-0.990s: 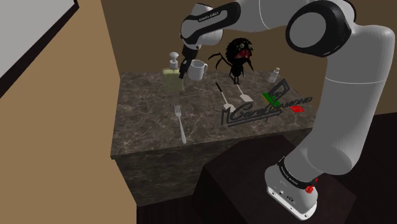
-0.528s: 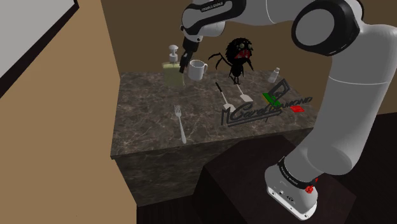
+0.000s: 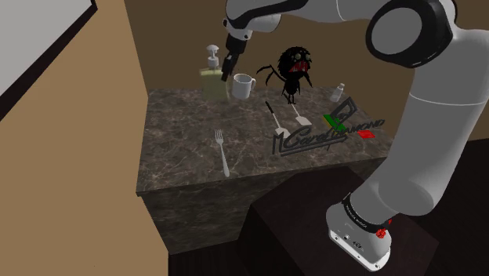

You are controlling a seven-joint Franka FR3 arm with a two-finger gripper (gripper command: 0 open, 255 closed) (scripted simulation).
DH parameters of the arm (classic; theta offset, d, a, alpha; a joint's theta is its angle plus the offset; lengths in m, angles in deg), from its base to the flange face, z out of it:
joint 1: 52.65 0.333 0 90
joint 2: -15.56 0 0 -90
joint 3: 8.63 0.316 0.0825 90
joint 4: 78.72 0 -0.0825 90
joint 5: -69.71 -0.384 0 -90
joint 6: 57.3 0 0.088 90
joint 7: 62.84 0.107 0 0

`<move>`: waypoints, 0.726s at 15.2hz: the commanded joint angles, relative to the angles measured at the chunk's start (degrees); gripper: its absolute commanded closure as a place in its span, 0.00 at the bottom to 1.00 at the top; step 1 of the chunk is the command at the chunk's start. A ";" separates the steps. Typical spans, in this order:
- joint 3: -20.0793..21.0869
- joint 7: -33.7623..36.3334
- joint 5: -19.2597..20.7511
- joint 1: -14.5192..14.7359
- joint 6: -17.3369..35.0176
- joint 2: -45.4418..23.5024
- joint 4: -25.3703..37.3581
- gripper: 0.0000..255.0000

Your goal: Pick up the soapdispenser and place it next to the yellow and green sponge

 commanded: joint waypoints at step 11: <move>-0.24 1.55 0.78 -0.12 -8.35 1.79 6.68 1.00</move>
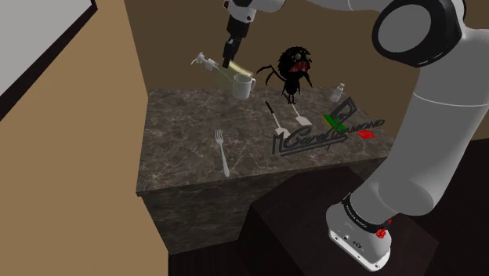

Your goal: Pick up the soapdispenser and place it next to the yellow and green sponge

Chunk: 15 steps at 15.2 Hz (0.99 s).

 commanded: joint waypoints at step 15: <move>-0.14 2.04 0.56 -0.40 -12.56 -0.63 13.34 1.00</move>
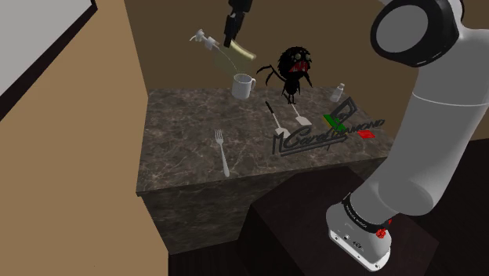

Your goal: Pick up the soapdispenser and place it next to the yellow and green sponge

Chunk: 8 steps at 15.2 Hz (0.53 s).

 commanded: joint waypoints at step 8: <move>0.01 1.22 0.01 -0.42 -8.18 -2.36 10.61 1.00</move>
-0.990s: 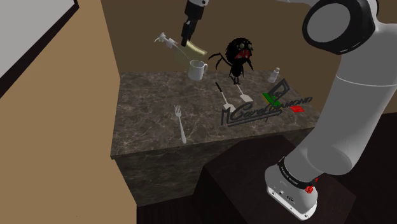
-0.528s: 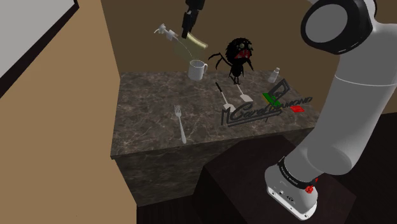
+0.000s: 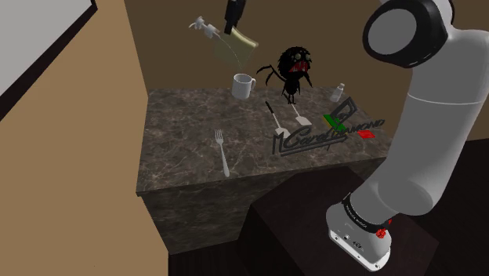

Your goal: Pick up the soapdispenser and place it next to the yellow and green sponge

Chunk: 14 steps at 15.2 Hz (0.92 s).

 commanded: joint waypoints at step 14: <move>-2.30 -7.53 -0.63 -4.82 0.84 9.04 -11.21 1.00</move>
